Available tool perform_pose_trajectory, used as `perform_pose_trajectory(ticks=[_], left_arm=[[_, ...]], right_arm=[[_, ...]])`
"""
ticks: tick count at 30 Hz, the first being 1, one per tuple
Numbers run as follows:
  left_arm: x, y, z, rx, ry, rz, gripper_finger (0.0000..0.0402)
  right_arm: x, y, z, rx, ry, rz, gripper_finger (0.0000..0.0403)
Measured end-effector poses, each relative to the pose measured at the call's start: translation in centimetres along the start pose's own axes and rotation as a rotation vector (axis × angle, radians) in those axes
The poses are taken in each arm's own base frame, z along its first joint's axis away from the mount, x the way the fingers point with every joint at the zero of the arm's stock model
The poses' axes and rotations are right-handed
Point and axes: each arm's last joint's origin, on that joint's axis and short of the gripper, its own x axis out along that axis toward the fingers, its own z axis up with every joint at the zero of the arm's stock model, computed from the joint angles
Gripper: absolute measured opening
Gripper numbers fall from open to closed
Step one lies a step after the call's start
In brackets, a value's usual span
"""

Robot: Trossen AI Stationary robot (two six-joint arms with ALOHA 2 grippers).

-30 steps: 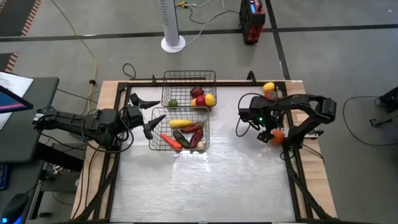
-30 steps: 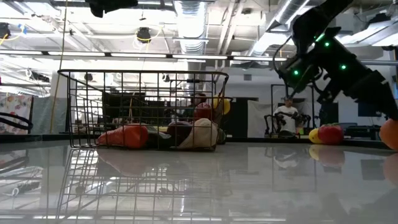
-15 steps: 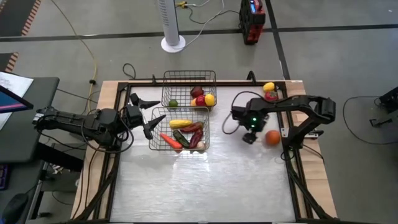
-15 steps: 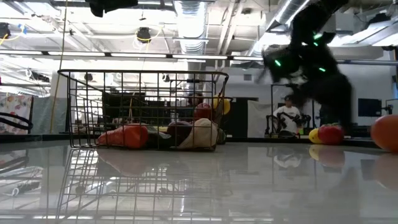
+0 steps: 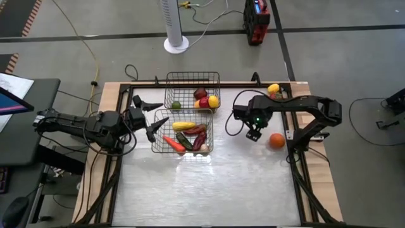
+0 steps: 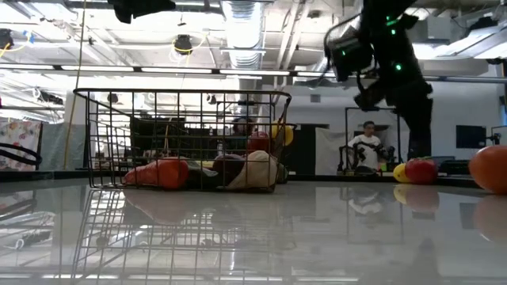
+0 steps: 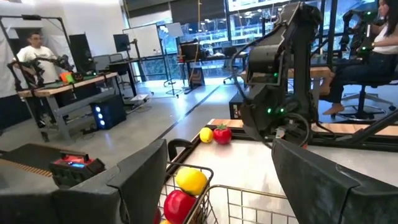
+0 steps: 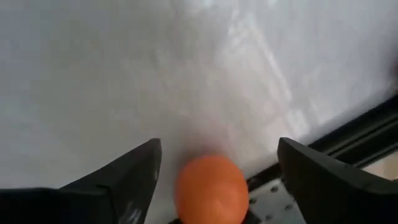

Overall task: Sort produce into baskets
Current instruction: Put the orange into the top wire basket

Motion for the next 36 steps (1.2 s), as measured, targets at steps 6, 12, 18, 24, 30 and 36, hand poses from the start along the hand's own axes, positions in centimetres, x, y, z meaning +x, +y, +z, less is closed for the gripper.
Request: perform_pose_trajectory(ticks=[6, 12, 18, 24, 30, 36], left_arm=[[0.0, -0.1, -0.2, 0.001, 0.015, -0.008, 0.0279], [0.0, -0.1, -0.2, 0.01, 0.015, -0.007, 0.0279], [0.0, -0.1, -0.2, 0.01, 0.015, -0.007, 0.0279], [0.0, -0.1, -0.2, 0.009, 0.015, -0.007, 0.0279], [0.0, -0.1, -0.2, 0.007, 0.014, -0.007, 0.0279], [0.0, -0.1, -0.2, 0.006, 0.013, -0.007, 0.0279]], right_arm=[[2.2, -0.1, -1.4, 0.016, 0.149, 0.023, 0.0395], [4.4, 0.8, -3.1, -0.031, 0.237, -0.022, 0.0398], [6.5, 1.2, -4.7, -0.057, 0.317, -0.062, 0.0398], [7.9, 1.5, -5.9, -0.09, 0.345, -0.111, 0.0398], [8.0, 1.9, -6.0, -0.125, 0.334, -0.122, 0.0397], [8.0, 1.5, -5.8, -0.15, 0.342, -0.102, 0.0375]])
